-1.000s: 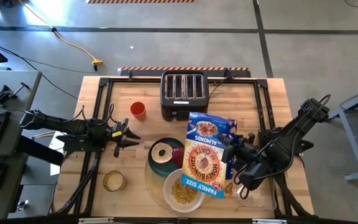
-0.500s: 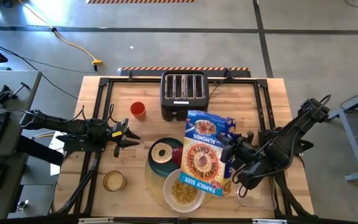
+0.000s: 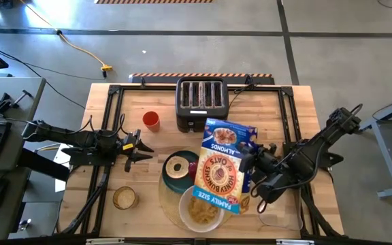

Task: Arrange a breakfast setting
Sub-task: Pour the cereal into the white bowl

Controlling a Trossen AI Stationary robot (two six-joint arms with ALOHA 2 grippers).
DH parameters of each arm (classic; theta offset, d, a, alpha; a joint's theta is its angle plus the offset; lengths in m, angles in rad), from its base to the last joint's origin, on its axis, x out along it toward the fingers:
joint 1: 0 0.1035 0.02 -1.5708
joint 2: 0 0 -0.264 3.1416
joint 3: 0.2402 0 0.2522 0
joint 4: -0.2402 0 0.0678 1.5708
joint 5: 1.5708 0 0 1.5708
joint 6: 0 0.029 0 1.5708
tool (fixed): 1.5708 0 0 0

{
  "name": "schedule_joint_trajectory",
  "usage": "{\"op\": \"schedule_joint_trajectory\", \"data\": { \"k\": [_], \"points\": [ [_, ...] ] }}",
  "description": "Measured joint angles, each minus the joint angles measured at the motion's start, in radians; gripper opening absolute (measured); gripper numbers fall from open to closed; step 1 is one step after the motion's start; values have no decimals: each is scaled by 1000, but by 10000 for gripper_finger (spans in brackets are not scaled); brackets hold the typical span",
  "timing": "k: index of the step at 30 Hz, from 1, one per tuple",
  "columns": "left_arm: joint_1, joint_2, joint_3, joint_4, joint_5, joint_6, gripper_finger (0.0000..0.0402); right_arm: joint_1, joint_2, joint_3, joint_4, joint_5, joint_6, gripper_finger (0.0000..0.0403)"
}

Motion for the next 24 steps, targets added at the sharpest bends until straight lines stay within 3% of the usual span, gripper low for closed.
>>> {"op": "schedule_joint_trajectory", "data": {
  "k": [13, 24],
  "points": [
    [0, 0, 0, 0, 0, 0, 113, -16, -16, 0, -181, -119, 336, 59],
    [0, 0, 0, 0, 0, 0, 113, -12, -97, 0, -199, -236, 531, 59]
  ]
}}
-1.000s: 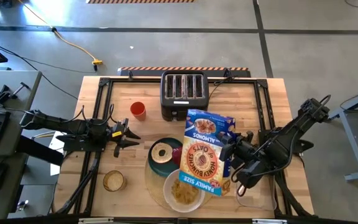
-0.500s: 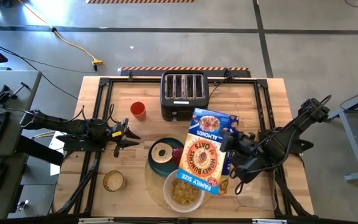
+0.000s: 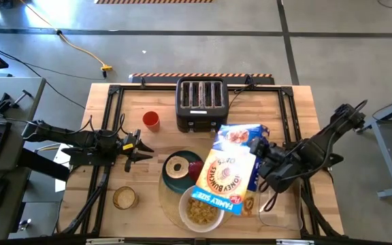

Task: Arrange a breakfast setting
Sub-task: Pour the cereal into the white bowl

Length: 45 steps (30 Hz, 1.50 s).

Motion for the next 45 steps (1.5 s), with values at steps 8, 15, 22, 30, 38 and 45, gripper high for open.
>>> {"op": "schedule_joint_trajectory", "data": {
  "k": [8, 15, 22, 30, 38, 45],
  "points": [
    [0, 0, 0, 0, 0, 0, 113, 10, -30, 0, -27, -85, 229, 59],
    [0, 0, 0, 0, 0, 0, 113, 36, -37, 0, -36, -111, 329, 59],
    [0, 0, 0, 0, 0, 0, 113, 43, -37, 0, -48, -119, 350, 59],
    [0, 0, 0, 0, 0, 0, 113, 43, -42, 0, -87, -156, 443, 59],
    [0, 0, 0, 0, 0, 0, 113, 61, -85, 0, -27, -189, 463, 59],
    [0, 0, 0, 0, 0, 0, 113, 69, -119, 0, 7, -199, 513, 59]
  ]
}}
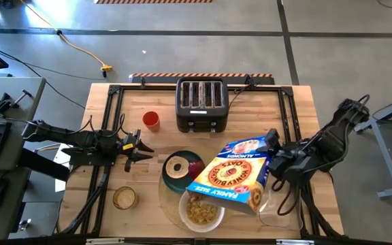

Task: Arrange a breakfast setting
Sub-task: Pour the cereal into the white bowl

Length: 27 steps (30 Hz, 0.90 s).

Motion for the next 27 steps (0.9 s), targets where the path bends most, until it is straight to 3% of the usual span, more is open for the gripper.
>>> {"op": "schedule_joint_trajectory", "data": {
  "k": [17, 27],
  "points": [
    [0, 0, 0, 0, 0, 0, 113, 0, -176, 0, 80, -8, 236, 59],
    [0, 0, 0, 0, 0, 0, 113, 0, -275, 0, 173, 77, 307, 59]
  ]
}}
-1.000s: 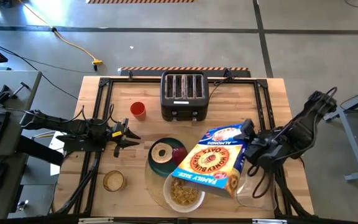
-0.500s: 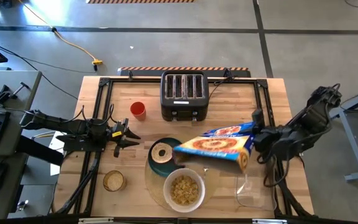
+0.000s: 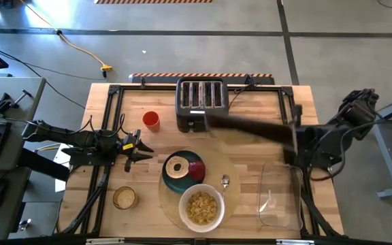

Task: Arrange a breakfast setting
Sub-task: Pour the cereal into the white bowl

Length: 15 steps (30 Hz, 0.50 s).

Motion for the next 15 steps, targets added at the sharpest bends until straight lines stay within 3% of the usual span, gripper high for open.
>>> {"op": "schedule_joint_trajectory", "data": {
  "k": [9, 15],
  "points": [
    [0, 0, 0, 0, 0, 0, 113, -1, -28, 0, -21, 219, 196, 59],
    [0, 0, 0, 0, 0, 0, 113, -19, -30, -52, -76, 394, 427, 59]
  ]
}}
